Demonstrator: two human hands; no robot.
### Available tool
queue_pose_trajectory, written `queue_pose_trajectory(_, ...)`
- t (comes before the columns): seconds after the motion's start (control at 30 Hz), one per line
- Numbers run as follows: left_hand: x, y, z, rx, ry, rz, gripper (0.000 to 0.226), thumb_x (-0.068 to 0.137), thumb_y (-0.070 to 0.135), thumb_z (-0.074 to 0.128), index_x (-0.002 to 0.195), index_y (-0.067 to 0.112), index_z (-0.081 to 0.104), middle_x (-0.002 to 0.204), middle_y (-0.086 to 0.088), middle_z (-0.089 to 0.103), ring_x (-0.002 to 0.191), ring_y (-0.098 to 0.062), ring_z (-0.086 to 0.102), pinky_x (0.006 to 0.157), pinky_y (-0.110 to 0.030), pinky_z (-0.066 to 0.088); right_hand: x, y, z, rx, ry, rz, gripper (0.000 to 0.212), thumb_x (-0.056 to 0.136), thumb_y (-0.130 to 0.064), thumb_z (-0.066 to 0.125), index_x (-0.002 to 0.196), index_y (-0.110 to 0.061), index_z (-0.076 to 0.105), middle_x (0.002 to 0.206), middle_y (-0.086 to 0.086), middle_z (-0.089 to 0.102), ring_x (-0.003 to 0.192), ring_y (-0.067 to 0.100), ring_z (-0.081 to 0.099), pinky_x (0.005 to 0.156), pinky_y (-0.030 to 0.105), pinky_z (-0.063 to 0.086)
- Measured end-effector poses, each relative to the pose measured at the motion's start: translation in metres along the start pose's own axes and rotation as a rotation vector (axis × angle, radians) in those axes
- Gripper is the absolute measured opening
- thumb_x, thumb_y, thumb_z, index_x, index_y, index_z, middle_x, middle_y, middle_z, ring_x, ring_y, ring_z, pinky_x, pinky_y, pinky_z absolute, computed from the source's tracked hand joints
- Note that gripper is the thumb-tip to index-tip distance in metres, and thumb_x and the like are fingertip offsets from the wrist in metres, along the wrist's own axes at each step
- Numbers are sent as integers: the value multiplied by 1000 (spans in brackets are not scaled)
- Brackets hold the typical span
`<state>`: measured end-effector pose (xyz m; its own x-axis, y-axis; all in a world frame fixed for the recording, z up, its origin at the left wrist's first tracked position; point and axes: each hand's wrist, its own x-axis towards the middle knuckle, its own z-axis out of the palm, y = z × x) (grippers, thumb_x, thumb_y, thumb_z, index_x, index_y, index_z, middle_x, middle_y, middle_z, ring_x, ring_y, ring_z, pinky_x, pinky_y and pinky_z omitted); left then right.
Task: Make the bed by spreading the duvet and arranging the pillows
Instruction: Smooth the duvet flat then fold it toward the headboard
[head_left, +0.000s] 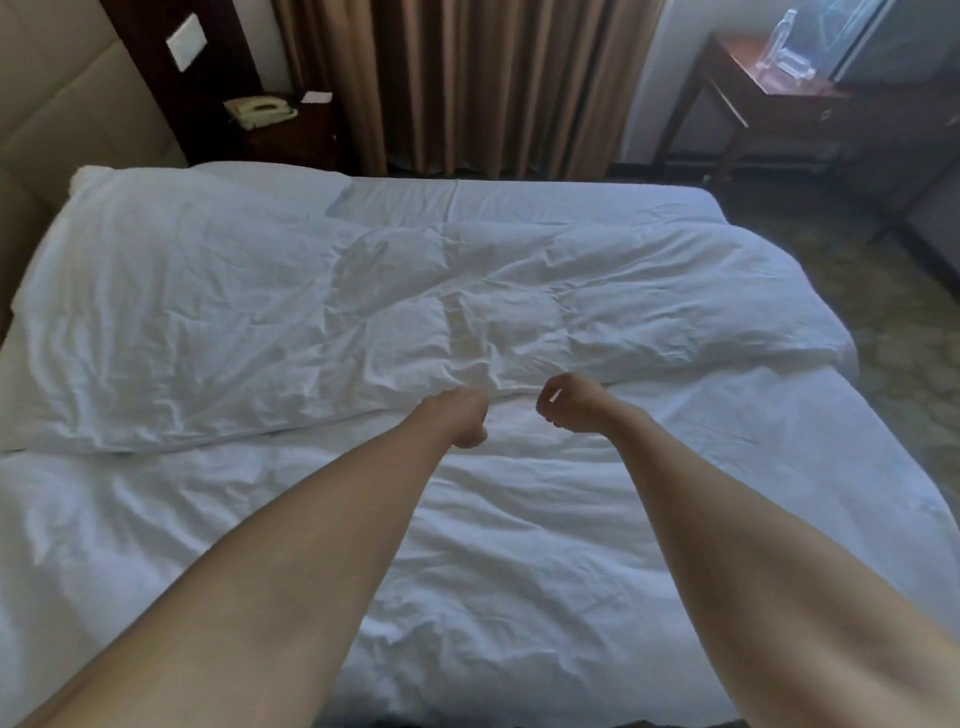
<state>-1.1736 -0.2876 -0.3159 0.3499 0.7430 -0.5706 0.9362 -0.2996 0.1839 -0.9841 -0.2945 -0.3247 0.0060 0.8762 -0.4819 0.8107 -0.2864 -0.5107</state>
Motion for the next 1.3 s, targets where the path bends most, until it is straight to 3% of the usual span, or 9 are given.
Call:
queue_pose_trajectory(0.07,19,13,2,8,37,-10,5,96,18,52,93,14,53,107,-9,57,96,-30,58,82,-40,47,5,15,-10,35,61,-25,10,91,-22,57,86,-20,65,92,7,70,84,23,66,65,26,50)
queue_pose_trajectory(0.2,68,44,10,-20,69,-1,4,94,16,52,93,13,51,108,-10,58,95,-31,57,82,-43,48,10,55,-34,-9,95,-18,13,93,-19,55,89,-17,68,90,3,67,79,19,62,63,23,43)
queue_pose_trajectory(0.33,118,92,8,-62,52,63,10,94,20,54,96,11,57,108,-9,59,95,-31,58,84,-43,49,22,109,-70,-111,101,69,19,93,-20,54,98,-13,71,94,5,66,86,20,61,74,28,50)
queue_pose_trajectory(0.47,163,138,0,-113,53,93,10,93,21,55,97,13,59,109,-8,60,96,-29,58,82,-41,50,42,156,-106,-166,66,122,19,94,-21,53,100,-15,70,91,0,61,88,21,61,74,28,48)
queue_pose_trajectory(0.77,270,222,-10,-169,101,-49,16,92,15,50,105,10,59,112,-12,58,103,-33,57,86,-42,47,146,263,-176,-312,-6,30,10,89,-28,56,97,-28,62,113,1,65,100,22,60,84,32,51)
queue_pose_trajectory(0.9,321,270,4,-236,119,-144,19,93,24,54,105,10,59,110,-12,60,99,-34,58,79,-39,44,196,323,-204,-401,-50,-37,28,91,-34,59,117,-25,57,125,2,60,112,24,57,88,33,47)
queue_pose_trajectory(1.0,357,301,19,-237,89,-192,33,93,30,56,121,13,53,121,-12,57,108,-34,56,91,-42,42,230,360,-214,-473,-86,-75,43,90,-41,61,129,-26,51,134,1,53,123,24,51,94,36,46)
queue_pose_trajectory(1.13,412,331,41,-169,40,-200,64,93,31,58,149,23,27,145,-8,41,131,-31,41,102,-48,32,286,399,-214,-563,-138,-78,68,84,-49,67,142,-29,40,142,4,45,133,27,41,105,44,39)
queue_pose_trajectory(1.3,493,340,59,-62,49,-224,77,87,29,68,148,26,21,150,-6,27,136,-31,30,102,-54,30,356,446,-197,-531,-56,21,96,73,-44,80,149,-22,25,147,13,33,138,32,33,109,45,33)
